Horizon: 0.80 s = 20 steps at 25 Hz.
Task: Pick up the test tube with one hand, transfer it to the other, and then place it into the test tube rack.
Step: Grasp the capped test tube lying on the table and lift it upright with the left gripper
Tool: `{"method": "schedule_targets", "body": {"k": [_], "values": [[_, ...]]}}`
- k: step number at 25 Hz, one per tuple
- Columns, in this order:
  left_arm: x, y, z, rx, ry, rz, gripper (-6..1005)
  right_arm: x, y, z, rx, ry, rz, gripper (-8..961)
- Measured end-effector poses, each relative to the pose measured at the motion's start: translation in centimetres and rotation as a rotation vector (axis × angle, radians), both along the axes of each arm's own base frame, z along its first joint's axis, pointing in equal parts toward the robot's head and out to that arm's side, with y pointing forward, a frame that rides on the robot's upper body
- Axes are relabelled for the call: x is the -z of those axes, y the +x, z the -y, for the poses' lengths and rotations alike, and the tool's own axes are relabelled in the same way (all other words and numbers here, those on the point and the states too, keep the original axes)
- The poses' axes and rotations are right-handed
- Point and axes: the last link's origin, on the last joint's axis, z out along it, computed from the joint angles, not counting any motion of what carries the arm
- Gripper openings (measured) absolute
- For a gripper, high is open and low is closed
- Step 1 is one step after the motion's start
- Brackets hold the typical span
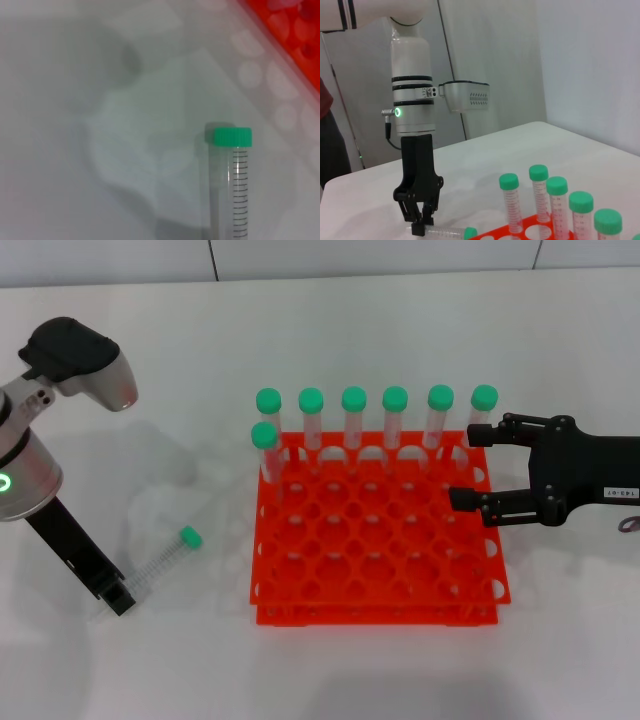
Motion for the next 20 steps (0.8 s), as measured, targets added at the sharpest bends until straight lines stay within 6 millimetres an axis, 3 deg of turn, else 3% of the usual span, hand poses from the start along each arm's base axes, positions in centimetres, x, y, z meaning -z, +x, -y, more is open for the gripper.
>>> {"method": "schedule_targets", "body": {"k": [14, 20], "values": [[0.2, 0.3, -0.3, 0.040, -0.006, -0.025, 199, -0.1, 0.0, 0.0, 0.002, 0.005, -0.004, 851], [-1.0, 1.0, -1.3, 0.080, 0.065, 0.004, 199, -0.4, 0.1, 0.0, 0.005, 0.019, -0.012, 849]]}}
